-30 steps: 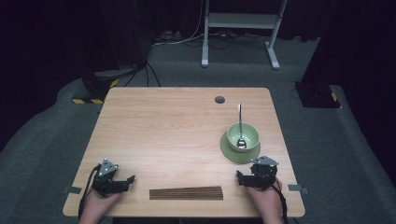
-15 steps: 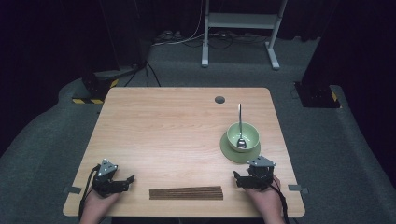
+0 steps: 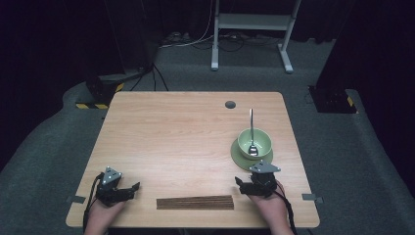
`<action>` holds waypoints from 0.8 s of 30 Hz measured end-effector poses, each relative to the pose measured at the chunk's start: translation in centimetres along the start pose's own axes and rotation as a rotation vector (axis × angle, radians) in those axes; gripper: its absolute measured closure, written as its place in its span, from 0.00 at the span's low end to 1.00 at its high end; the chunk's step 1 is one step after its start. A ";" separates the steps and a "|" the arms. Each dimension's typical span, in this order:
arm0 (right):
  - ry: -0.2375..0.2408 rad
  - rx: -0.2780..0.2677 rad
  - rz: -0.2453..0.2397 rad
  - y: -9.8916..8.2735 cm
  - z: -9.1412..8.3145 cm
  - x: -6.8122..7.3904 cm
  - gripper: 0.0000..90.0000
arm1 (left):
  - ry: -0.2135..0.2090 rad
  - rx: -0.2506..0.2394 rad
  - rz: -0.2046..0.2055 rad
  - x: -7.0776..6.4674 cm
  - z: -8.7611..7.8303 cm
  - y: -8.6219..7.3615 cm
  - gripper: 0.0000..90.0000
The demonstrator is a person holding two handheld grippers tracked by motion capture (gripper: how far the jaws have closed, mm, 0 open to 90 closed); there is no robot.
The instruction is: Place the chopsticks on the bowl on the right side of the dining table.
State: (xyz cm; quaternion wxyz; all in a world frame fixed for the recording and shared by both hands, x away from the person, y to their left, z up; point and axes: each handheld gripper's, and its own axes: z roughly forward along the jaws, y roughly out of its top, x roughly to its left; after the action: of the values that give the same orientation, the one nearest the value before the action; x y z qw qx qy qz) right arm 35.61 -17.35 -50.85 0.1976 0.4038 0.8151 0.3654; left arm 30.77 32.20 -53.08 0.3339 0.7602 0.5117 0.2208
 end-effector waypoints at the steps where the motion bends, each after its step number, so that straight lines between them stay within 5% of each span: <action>1: 0.000 -0.005 -0.006 0.1 0.0 0.1 0.16 | -0.003 -0.001 -0.004 0.0 0.0 0.0 0.17; 10: 0.069 -0.007 -0.025 0.9 0.7 1.5 0.17 | -0.004 -0.004 -0.015 0.2 0.1 0.1 0.17; 18: 0.204 -0.025 -0.055 1.3 1.2 4.9 0.27 | 0.017 -0.006 -0.011 0.0 0.1 0.0 0.20; 24: 0.261 -0.010 -0.097 1.5 1.9 6.7 0.31 | 0.027 -0.019 0.015 -0.2 -0.1 0.0 0.25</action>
State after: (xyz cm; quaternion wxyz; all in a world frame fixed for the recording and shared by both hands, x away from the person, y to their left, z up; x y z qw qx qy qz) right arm 33.55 -10.52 -51.20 0.1094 0.3121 0.8506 0.4087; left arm 30.62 32.02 -53.03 0.3327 0.7577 0.5083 0.2385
